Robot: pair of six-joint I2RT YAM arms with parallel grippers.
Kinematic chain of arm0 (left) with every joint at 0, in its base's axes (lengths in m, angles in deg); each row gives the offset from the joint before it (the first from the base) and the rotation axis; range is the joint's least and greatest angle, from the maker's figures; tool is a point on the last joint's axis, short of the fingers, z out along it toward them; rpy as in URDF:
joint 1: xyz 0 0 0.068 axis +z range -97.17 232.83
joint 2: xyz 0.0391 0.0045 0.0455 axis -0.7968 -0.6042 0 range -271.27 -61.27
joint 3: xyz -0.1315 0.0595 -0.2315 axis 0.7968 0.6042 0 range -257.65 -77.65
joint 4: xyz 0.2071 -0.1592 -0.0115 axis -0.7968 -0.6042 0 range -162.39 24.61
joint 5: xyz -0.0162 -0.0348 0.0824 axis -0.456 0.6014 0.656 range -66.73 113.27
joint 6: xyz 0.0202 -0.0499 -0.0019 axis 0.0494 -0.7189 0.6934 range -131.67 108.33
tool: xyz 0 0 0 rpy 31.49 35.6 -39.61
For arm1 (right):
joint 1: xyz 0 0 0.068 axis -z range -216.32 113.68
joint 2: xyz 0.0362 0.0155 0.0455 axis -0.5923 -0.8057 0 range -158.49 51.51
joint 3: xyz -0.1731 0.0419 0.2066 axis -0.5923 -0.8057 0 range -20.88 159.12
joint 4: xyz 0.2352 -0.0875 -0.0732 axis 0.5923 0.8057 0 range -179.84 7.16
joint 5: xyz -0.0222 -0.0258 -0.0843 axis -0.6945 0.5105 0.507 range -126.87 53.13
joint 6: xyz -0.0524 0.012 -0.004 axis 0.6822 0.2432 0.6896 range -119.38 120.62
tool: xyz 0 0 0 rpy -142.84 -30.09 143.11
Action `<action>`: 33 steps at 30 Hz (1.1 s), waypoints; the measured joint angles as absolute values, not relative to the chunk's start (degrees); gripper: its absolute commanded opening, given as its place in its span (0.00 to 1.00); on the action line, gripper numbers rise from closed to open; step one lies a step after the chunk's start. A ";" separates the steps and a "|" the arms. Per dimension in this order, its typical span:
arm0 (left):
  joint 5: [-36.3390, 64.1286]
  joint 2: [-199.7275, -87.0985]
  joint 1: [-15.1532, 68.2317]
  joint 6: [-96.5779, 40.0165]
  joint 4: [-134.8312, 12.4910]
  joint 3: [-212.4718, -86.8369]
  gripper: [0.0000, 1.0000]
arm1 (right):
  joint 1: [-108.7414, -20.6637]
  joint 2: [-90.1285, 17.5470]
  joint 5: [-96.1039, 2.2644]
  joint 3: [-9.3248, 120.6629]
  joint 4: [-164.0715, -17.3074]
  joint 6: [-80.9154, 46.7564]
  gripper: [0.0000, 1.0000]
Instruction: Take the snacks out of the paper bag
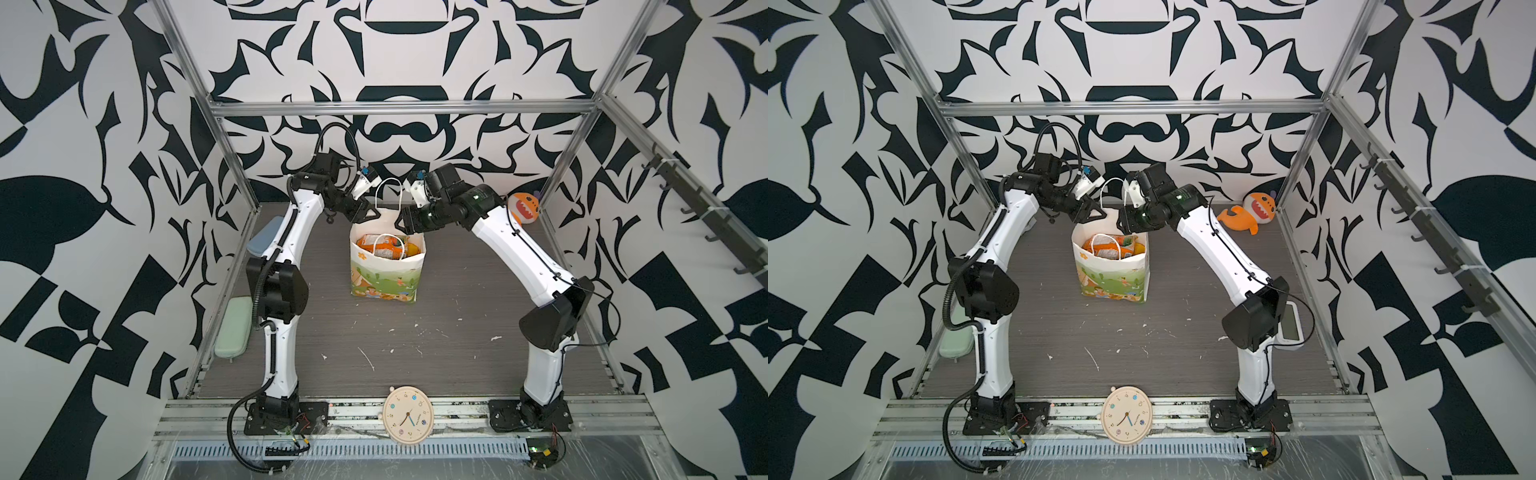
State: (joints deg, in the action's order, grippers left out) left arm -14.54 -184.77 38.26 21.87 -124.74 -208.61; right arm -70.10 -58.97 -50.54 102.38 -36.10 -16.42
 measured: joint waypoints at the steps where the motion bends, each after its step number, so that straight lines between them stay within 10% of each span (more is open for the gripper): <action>1: -14.38 -184.71 38.02 22.26 -124.85 -208.61 0.33 | -70.10 -59.03 -50.54 102.38 -36.08 -16.44 0.57; 15: -10.19 -178.57 35.42 25.69 -125.88 -203.21 0.01 | -70.12 -59.56 -50.78 102.27 -34.75 -17.01 0.58; 33: 0.26 -157.91 30.33 20.14 -118.34 -179.67 0.00 | -73.60 -49.70 -54.43 80.17 -40.10 -15.96 0.57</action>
State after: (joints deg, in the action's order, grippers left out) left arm 0.26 -157.91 30.33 20.14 -118.34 -179.67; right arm -73.60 -49.70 -54.43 80.17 -40.10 -15.96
